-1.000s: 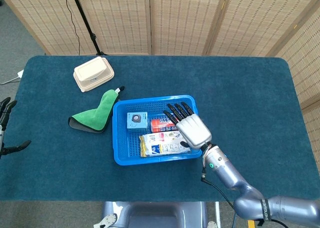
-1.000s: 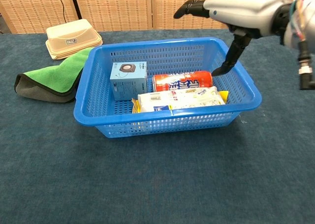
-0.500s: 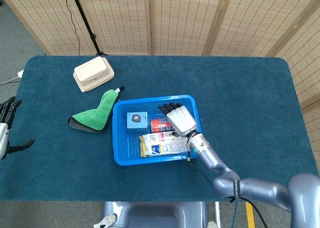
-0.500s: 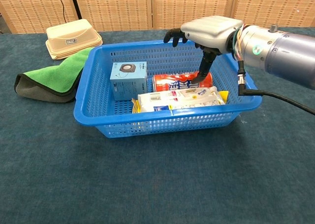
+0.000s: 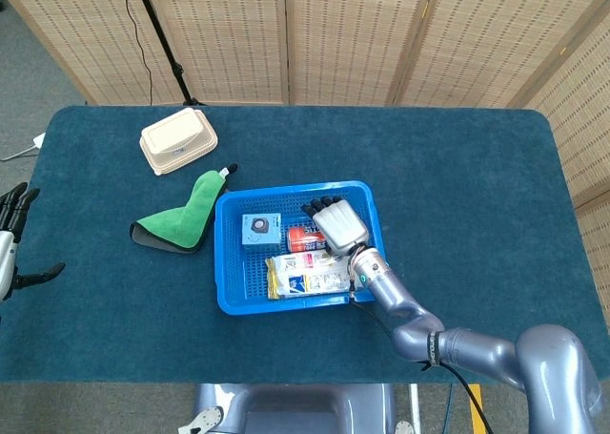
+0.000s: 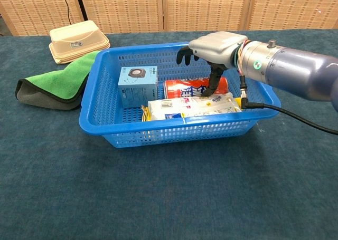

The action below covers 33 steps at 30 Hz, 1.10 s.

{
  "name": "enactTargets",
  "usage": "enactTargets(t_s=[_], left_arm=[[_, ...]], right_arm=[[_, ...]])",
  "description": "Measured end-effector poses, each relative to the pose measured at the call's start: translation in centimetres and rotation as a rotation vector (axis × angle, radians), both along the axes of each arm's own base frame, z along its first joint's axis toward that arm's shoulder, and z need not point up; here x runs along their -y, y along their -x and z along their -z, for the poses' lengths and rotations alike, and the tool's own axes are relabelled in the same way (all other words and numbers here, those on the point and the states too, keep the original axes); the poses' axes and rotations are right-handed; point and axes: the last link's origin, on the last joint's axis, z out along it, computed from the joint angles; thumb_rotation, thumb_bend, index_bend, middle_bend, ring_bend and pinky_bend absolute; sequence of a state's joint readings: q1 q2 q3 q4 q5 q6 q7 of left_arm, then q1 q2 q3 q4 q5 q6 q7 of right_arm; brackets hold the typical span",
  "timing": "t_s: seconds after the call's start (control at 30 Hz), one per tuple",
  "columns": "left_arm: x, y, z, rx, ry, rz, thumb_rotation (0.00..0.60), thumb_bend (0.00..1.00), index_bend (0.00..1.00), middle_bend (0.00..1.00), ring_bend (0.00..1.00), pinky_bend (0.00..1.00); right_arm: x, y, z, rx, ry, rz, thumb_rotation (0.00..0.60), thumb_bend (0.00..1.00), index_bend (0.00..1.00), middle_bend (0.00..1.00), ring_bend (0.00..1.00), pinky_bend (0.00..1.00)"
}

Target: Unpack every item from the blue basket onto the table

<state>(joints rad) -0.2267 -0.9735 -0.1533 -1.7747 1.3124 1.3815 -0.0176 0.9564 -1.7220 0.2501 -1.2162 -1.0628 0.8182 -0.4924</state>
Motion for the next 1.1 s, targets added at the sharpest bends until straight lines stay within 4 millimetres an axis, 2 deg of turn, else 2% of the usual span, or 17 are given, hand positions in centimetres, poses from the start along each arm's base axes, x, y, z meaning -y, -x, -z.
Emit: enactTargets(t_s=[0.3,0.4,0.47,0.57,0.7,0.9,1.1], left_arm=[[-0.1,0.0,0.2,-0.001,0.004,-0.006,0.6,0.11,0.0,0.0,0.0,0.0],[-0.1,0.0,0.3,0.0,0.006,-0.008,0.6,0.11,0.0,0.0,0.0,0.0],[-0.1,0.0,0.3,0.001,0.006,-0.009,0.6,0.11,0.0,0.0,0.0,0.0],[-0.2,0.1,0.3,0.002,0.006,-0.012,0.6,0.11,0.0,0.0,0.0,0.0],[-0.3,0.1,0.3,0.001,0.011,-0.015,0.6,0.11,0.0,0.0,0.0,0.0],[-0.2,0.0,0.4,0.001,0.017,-0.011,0.6,0.11,0.0,0.0,0.0,0.0],[-0.1,-0.1,0.6,-0.001,0.028,-0.005,0.6,0.11,0.0,0.0,0.0,0.0]], right_arm=[[0.5,0.5,0.7,-0.049,-0.035,0.036,0.6,0.0,0.22,0.27,0.26,0.34],[0.9,0.8,1.0,-0.067,-0.035,0.05,0.6,0.0,0.27,0.32,0.31,0.36],[1.1,1.1,1.3,-0.073,-0.031,0.056,0.6,0.01,0.34,0.39,0.39,0.4],[1.3,1.2,1.6,-0.062,-0.027,0.066,0.6,0.1,0.45,0.5,0.49,0.45],[1.4,1.1,1.6,-0.036,-0.021,0.06,0.6,0.21,0.5,0.55,0.54,0.47],[1.1,0.5,0.7,0.019,0.0,0.027,0.6,0.27,0.5,0.56,0.55,0.47],[-0.1,-1.2,-1.9,0.099,0.029,-0.042,0.6,0.27,0.51,0.56,0.55,0.47]])
